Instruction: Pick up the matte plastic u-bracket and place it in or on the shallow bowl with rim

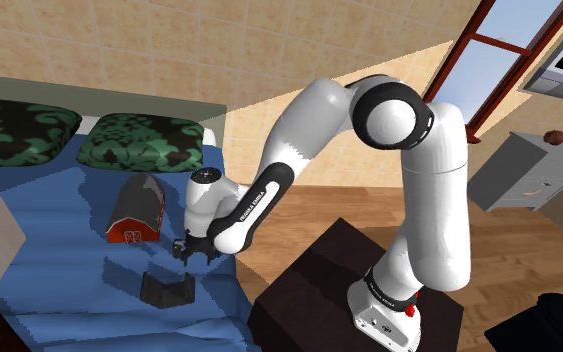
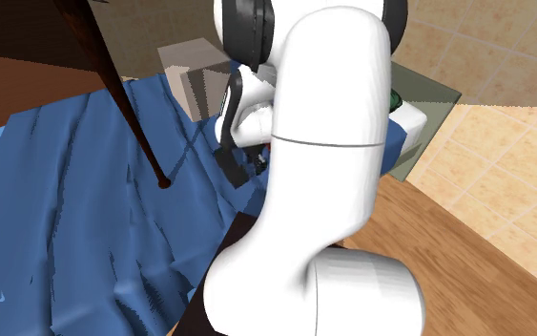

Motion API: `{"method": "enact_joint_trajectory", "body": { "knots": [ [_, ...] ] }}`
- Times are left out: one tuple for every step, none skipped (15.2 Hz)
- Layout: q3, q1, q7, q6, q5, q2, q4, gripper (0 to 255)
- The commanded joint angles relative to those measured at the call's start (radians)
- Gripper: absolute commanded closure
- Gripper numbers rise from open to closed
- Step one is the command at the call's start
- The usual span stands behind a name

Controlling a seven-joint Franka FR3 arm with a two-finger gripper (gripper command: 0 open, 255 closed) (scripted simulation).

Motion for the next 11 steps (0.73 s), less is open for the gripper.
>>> {"method": "enact_joint_trajectory", "body": {
  "knots": [
    [0.009,0.018,0.023,-0.025,0.010,-0.007,0.025,0],
    [0.015,0.030,0.038,-0.042,0.017,-0.011,0.043,0],
    [0.021,0.041,0.053,-0.059,0.023,-0.015,0.061,0],
    [0.025,0.053,0.068,-0.077,0.028,-0.018,0.081,0],
    [0.030,0.065,0.083,-0.095,0.033,-0.020,0.102,0],
    [0.033,0.077,0.098,-0.113,0.037,-0.021,0.124,0],
    [0.037,0.089,0.113,-0.131,0.041,-0.022,0.147,0],
    [0.040,0.101,0.129,-0.149,0.045,-0.022,0.171,0],
    [0.043,0.114,0.144,-0.168,0.048,-0.021,0.196,0],
    [0.044,0.118,0.149,-0.175,0.049,-0.020,0.205,0],
    [0.040,0.121,0.152,-0.167,0.045,-0.009,0.208,0]
  ]
}}
